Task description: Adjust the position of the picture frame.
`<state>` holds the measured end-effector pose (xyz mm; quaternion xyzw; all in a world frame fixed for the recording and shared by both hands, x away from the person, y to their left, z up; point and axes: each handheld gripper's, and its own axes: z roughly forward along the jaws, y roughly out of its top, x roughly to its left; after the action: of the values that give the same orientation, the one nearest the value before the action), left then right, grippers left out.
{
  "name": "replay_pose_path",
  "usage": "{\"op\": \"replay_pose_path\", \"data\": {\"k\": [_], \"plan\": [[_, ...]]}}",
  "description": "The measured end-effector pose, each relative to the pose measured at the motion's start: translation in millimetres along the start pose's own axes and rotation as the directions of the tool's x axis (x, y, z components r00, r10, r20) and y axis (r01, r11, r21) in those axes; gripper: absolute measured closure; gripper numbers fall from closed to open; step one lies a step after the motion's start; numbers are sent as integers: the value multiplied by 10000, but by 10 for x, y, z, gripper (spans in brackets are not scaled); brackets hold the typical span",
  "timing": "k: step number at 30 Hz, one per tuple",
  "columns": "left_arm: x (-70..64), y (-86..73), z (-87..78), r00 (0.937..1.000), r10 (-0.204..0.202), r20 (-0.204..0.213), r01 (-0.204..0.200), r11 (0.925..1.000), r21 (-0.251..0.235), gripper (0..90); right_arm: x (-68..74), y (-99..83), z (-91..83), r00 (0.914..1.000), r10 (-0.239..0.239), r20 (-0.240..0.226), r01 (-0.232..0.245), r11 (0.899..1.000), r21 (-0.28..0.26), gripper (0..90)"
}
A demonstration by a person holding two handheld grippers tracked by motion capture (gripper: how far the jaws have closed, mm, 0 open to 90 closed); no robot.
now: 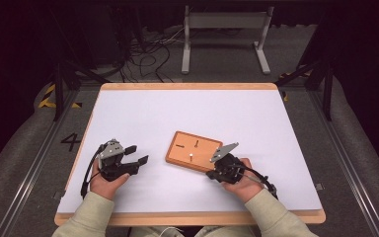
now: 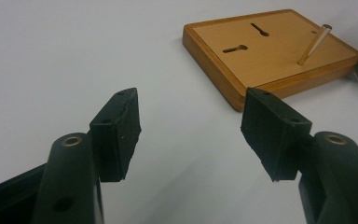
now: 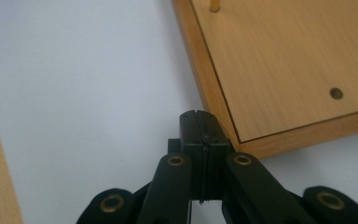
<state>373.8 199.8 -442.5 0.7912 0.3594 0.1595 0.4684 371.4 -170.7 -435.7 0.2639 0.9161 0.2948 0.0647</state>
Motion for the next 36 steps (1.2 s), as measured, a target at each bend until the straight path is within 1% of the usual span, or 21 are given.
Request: {"op": "replay_pose_path", "data": {"k": [3, 5, 8, 10, 13, 14, 15, 16, 20, 21, 22, 23, 24, 25, 26, 29, 32, 33, 34, 36], "plan": [[-1, 3, 6, 9999, 108, -41, -108, 9999, -33, 384, -84, -32, -45, 9995, 259, 162, -256, 9995, -165, 900], [-12, 2, 9, 10000, 25, 4, -25, 10000, -7, 385, -144, -58, -70, 9991, 370, 221, -363, 9989, -291, 900], [-10, 5, 14, 10000, 82, 11, -82, 10000, 4, 386, -177, -74, -84, 9984, 454, 330, -443, 9985, -325, 900], [-11, 6, 17, 10000, 85, 29, -85, 10000, 11, 385, -233, -98, -103, 9972, 588, 467, -569, 9975, -408, 900], [-14, 9, 18, 9999, 92, 49, -92, 10000, 27, 386, -295, -138, -121, 9944, 664, 826, -614, 9962, -614, 900], [-12, 12, 19, 9999, 170, 17, -170, 9999, -7, 386, -314, -150, -127, 9925, 730, 978, -667, 9955, -667, 900], [-22, 12, 22, 9999, 79, 69, -78, 10000, -19, 386, -332, -160, -131, 9914, 793, 1039, -719, 9947, -734, 900], [-24, 13, 22, 9999, 72, 83, -72, 10000, -2, 386, -348, -170, -138, 9901, 832, 1131, -745, 9941, -795, 900], [-28, 22, 26, 9998, 176, 67, -176, 9998, 0, 386, -345, -179, -141, 9891, 889, 1176, -793, 9933, -840, 900], [-31, 22, 27, 9998, 176, 79, -176, 9998, 12, 386, -342, -181, -157, 9910, 827, 1053, -728, 9929, -946, 900], [-31, 23, 28, 9998, 202, 67, -202, 9998, 14, 386, -342, -181, -157, 9910, 827, 1053, -728, 9929, -946, 900], [-38, 23, 31, 9999, 135, 72, -135, 9999, -18, 386, -340, -179, -179, 9919, 812, 981, -710, 9921, -1039, 900], [-41, 26, 32, 9998, 153, 99, -153, 9999, -30, 384, -335, -173, -208, 9918, 811, 985, -695, 9909, -1152, 900], [-47, 46, 32, 9995, 304, 112, -304, 9995, -7, 375, -336, -160, -288, 9920, 786, 984, -630, 9862, -1529, 900], [-47, 46, 32, 9995, 304, 112, -304, 9995, -7, 372, -336, -160, -288, 9920, 786, 984, -630, 9862, -1529, 900], [-87, 98, 32, 9987, 493, 112, -493, 9988, 17, 356, -360, -154, -433, 9890, 968, 1116, -715, 9747, -2116, 807], [-128, 142, 21, 9983, 566, 164, -565, 9984, -12, 341, -396, -174, -552, 9851, 1133, 1295, -772, 9636, -2558, 756], [-135, 157, 17, 9977, 648, 186, -647, 9979, -49, 339, -406, -181, -578, 9839, 1198, 1327, -807, 9600, -2681, 739], [-149, 176, 12, 9977, 652, 205, -650, 9979, -70, 338, -423, -189, -612, 9828, 1265, 1344, -844, 9555, -2828, 721], [-159, 203, 11, 9973, 696, 238, -693, 9975, -136, 337, -464, -213, -676, 9792, 1485, 1386, -972, 9417, -3222, 690]]}}
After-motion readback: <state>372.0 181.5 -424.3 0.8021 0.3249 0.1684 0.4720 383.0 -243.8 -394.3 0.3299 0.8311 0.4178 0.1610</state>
